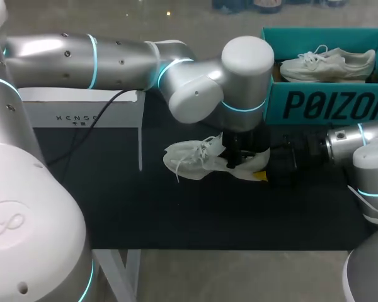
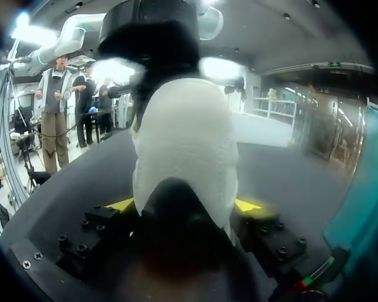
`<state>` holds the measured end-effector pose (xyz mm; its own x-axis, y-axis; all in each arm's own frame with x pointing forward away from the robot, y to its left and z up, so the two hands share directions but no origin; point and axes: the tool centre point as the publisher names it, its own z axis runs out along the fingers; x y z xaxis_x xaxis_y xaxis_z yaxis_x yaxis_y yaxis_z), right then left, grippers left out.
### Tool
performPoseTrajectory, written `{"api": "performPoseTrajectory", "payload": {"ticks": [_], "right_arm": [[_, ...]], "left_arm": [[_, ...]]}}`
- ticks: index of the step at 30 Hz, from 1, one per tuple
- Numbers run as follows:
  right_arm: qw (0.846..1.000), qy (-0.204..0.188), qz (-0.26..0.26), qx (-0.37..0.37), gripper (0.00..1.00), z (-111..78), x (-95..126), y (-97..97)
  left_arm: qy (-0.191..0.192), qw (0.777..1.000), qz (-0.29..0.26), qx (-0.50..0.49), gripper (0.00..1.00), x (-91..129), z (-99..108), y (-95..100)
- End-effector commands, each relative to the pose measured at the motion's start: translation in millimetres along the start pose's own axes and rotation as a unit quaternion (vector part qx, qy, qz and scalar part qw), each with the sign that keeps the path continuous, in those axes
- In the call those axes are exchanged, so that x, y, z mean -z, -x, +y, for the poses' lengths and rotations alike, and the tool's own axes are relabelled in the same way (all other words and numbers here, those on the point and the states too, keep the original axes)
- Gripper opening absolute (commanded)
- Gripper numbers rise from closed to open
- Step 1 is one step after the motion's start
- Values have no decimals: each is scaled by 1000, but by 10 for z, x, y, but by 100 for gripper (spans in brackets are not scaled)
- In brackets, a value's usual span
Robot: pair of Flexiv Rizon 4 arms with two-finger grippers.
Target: Take the shoe out of the shoebox, open the shoe tongue, remove and reinsert the insole, then place the shoe into the shoebox
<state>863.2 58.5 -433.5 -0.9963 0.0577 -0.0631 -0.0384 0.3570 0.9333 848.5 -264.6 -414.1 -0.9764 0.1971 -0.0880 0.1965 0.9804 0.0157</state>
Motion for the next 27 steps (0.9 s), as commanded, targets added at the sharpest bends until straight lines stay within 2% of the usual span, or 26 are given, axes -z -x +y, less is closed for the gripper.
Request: {"api": "performPoseTrajectory", "payload": {"ticks": [1, 2, 3, 8, 16, 27], "right_arm": [[1000, -1, -1, -2, 0, -28, -28, 13], [1000, -1, -1, -2, 0, -28, -28, 13], [1000, -1, -1, -2, 0, -28, -28, 13], [1000, -1, -1, -2, 0, -28, -28, 13], [1000, -1, -1, -2, 0, -28, -28, 13], [1000, -1, -1, -2, 0, -28, -28, 13]], "left_arm": [[6, 1000, -10, 8, 15, -420, -69, -93], [10, 1000, -11, 8, 2, -453, -62, -95], [7, 1000, -22, 9, 0, -475, -54, -100], [6, 999, -51, 15, 0, -505, 1, -92], [-1, 996, -85, 38, 0, -311, 110, 35], [-1, 992, -116, 38, 0, -133, 120, 32]]}}
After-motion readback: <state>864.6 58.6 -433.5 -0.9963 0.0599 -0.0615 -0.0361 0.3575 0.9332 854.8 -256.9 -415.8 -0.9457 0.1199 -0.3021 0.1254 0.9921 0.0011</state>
